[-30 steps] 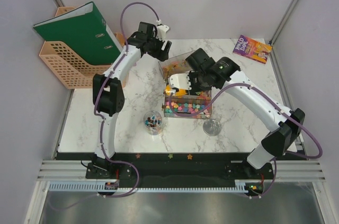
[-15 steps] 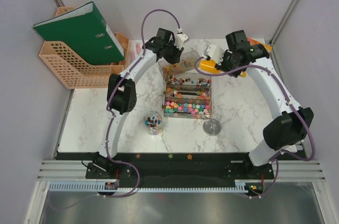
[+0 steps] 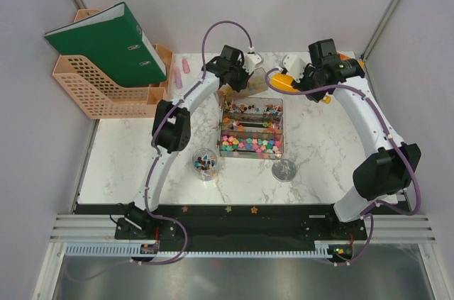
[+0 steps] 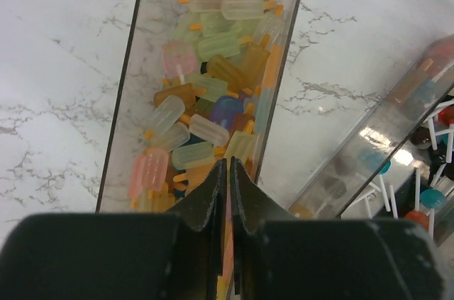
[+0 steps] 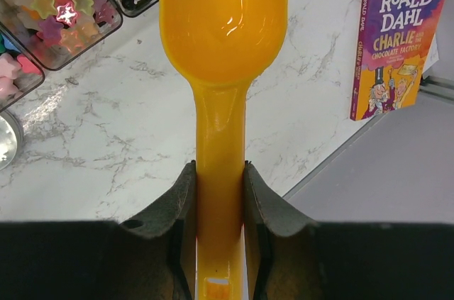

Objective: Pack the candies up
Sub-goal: Adjust the storage box at the center of the board.

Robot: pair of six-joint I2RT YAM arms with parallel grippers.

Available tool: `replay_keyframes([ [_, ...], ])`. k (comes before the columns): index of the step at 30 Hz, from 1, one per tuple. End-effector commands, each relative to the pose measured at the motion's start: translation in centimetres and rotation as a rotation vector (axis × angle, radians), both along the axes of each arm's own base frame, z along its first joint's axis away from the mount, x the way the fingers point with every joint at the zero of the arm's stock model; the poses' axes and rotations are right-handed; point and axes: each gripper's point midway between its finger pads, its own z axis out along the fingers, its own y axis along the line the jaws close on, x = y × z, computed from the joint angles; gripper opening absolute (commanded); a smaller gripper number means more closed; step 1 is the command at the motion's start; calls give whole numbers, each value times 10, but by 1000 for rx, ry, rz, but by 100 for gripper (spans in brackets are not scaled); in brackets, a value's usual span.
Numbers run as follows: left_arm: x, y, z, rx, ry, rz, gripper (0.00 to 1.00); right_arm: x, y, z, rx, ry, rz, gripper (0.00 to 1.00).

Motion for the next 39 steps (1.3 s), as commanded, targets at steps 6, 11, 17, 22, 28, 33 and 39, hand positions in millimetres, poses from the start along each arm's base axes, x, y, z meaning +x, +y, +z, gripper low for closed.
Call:
replay_keyframes([
  [6,-6,-37,12,8,-113,-151,12,7,-7,-6,17,-13,-28,0],
  [11,-23,-46,12,-7,-105,-245,14,10,-10,-11,9,-4,-17,0],
  [17,-45,-51,15,-11,-86,-343,15,16,-12,-16,0,8,-10,0],
  [22,-64,-54,17,-22,-46,-372,17,24,-13,-24,0,25,-9,0],
  [28,-8,-41,62,-7,-214,-98,54,27,-13,-26,33,28,59,0],
  [33,17,-17,124,-89,-305,75,85,18,-2,-18,81,8,177,0],
  [39,-31,2,145,-262,-68,10,84,-1,20,-6,182,-30,300,0],
])
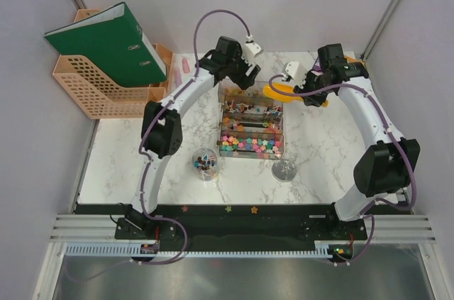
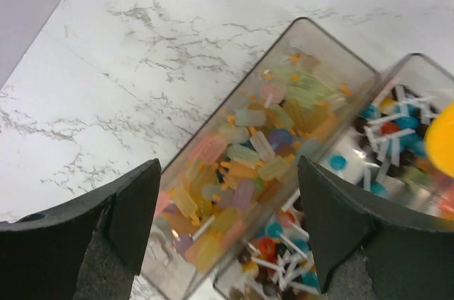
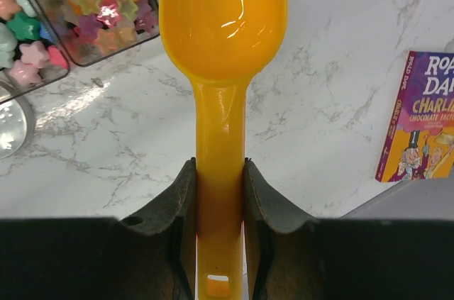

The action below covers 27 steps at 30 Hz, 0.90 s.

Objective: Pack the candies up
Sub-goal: Adjust the storage box at the center of the board, then scoop the fake candies from the storage box.

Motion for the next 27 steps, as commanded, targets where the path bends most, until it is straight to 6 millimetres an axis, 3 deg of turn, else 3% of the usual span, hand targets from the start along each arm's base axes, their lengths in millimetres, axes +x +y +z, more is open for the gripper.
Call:
replay_keyframes([
  [1,-28,13,82,-261,105,-18,83,-10,20,29,106,-97,110,0],
  [2,-38,18,96,-321,152,-33,83,-13,20,26,114,-91,113,0],
  [3,-39,31,102,-379,205,-36,81,-14,23,32,138,-117,125,0],
  [4,-60,29,99,-462,333,-90,79,-15,25,32,147,-125,131,0],
  [6,-72,42,113,-567,425,-109,73,-18,27,34,165,-135,142,0],
  [7,-94,39,115,-639,576,-172,69,-18,29,36,175,-139,144,0],
  [9,-106,43,120,-713,691,-243,51,-16,32,41,189,-148,153,0],
  [10,-123,44,110,-739,784,-297,48,-16,36,44,208,-150,164,0],
  [12,-133,43,109,-783,914,-294,43,-13,39,51,224,-162,172,0],
  [13,-139,42,106,-801,907,-378,41,-12,41,53,235,-165,179,0],
  [15,-147,38,106,-822,1011,-375,41,-8,43,55,239,-166,186,0],
  [20,-143,30,99,-820,997,-389,43,-11,55,57,228,-150,243,0],
  [27,-136,25,99,-822,978,-388,44,-27,66,37,131,-80,307,0],
])
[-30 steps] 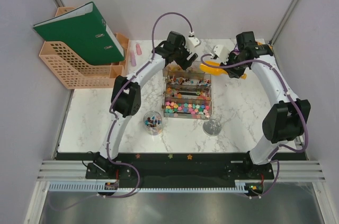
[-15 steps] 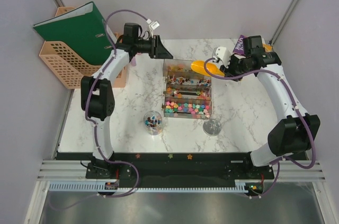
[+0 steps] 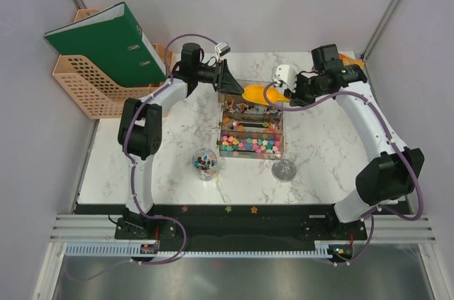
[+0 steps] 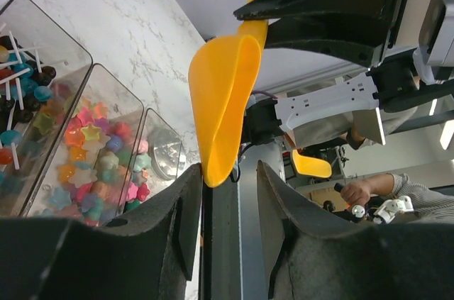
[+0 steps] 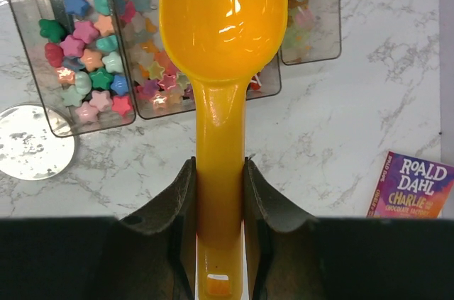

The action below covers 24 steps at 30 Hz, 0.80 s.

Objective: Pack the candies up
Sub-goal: Scoop the fake candies from the storage box.

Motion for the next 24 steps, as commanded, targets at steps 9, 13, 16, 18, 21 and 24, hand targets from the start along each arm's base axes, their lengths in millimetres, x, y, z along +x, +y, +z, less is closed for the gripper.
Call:
replay_keyframes([
  [9,4,0,15,-31,-34,-25,42,-2,21,-2,-39,4,78,0],
  [13,3,-2,11,-29,-28,-30,39,1,25,0,-35,-7,81,0],
  [16,2,-4,8,-28,-23,-37,37,3,30,1,-31,-15,86,0],
  [18,1,-6,8,-28,-23,-40,30,5,32,2,-28,-19,82,0],
  [21,-1,-7,7,-30,-21,-55,10,8,34,4,-22,-29,75,0],
  [24,-3,-6,7,-33,-17,-67,2,9,35,5,-21,-36,74,0],
])
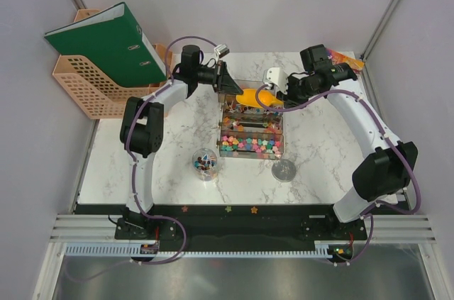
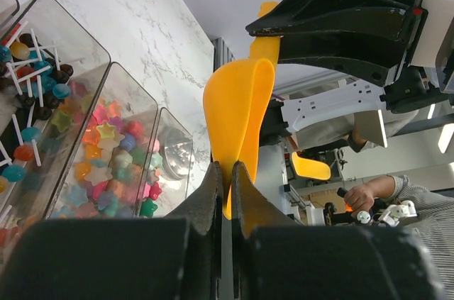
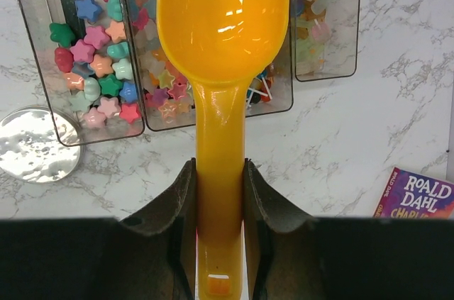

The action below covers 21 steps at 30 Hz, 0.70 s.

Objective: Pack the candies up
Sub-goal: Scoop the fake candies from the storage box.

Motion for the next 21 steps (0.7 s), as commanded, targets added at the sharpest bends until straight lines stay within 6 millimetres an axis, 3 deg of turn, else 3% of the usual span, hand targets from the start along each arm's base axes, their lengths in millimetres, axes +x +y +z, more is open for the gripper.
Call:
replay_keyframes([
  [1,-12,-6,19,-31,-25,-79,2,12,10,16,31,-66,18,0],
  [10,-32,9,25,-58,2,-251,2,4,16,14,66,-45,32,3],
  [11,-32,10,24,-58,4,-254,2,5,17,16,74,-50,28,8],
  [12,-33,10,25,-60,-1,-261,2,5,17,18,82,-49,15,24],
  [15,-36,13,25,-62,-6,-274,2,0,16,24,104,-42,-9,50],
  [21,-39,14,24,-63,-1,-290,2,-22,22,50,263,-53,56,54],
])
